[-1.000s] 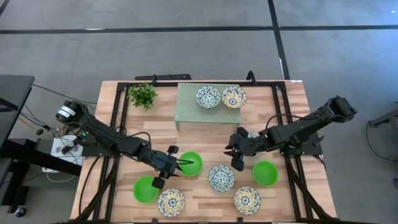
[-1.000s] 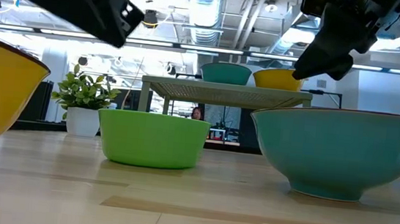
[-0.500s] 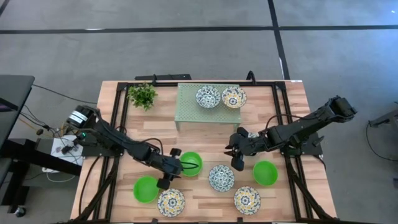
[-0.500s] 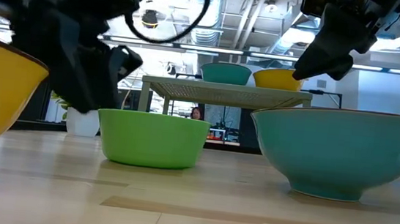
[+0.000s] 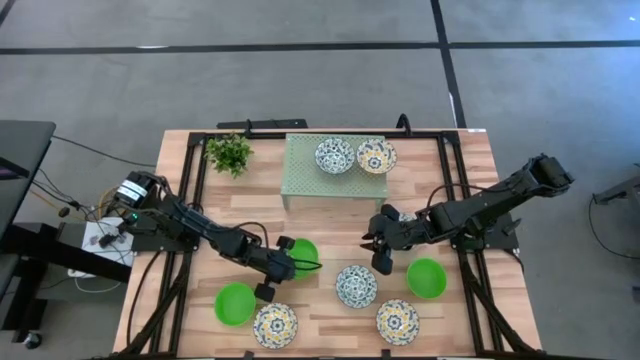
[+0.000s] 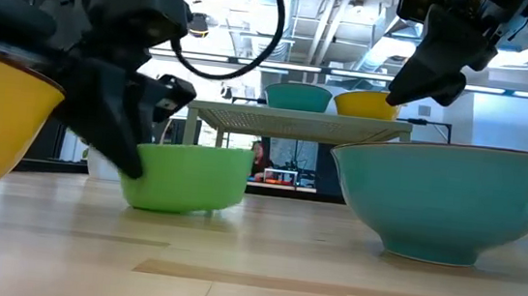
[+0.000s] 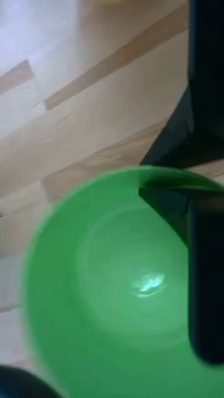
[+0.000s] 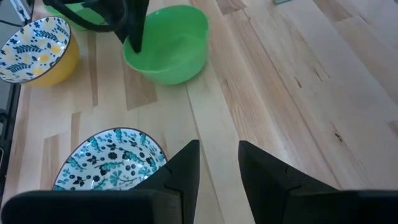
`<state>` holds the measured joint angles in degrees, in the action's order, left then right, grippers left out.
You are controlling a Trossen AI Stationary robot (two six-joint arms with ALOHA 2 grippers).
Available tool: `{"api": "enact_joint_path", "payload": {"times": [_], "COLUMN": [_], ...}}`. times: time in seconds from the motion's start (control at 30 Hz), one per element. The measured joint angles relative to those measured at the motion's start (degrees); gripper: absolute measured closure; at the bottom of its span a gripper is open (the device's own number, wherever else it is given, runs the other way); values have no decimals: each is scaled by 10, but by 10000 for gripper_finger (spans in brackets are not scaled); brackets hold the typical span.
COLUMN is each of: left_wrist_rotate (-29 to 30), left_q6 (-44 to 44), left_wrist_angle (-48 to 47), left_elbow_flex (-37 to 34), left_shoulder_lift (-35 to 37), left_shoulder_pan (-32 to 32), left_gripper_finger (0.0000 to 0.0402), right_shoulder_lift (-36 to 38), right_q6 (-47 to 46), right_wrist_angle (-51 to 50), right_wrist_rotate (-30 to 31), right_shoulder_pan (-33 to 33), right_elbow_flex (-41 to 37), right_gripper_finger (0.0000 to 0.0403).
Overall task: Pick & Place Mini bowls
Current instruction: Put the middle green bowl on the shelf
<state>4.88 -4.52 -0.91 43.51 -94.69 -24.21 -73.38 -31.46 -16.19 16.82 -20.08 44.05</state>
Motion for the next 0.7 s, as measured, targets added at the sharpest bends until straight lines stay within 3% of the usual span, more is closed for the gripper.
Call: {"api": "enact_joint_path", "payload": {"times": [0.07,0.23,0.57,0.7], "left_wrist_rotate": [2,8,172,182], "left_q6": [0,-1,-14,-36], "left_wrist_angle": [-1,-17,-68,-68], "left_elbow_flex": [1,0,0,0], "left_shoulder_lift": [12,90,306,341], "left_shoulder_pan": [2,1,64,128], "left_gripper_finger": [390,388,389,391], "right_shoulder_lift": [0,0,0,0], "right_q6": [0,1,5,6], "right_wrist_angle": [0,0,0,0], "right_wrist_rotate": [0,0,0,0], "right_shoulder_pan": [0,0,0,0], "right_elbow_flex": [0,0,0,0], "right_gripper_finger": [296,296,296,296]}}
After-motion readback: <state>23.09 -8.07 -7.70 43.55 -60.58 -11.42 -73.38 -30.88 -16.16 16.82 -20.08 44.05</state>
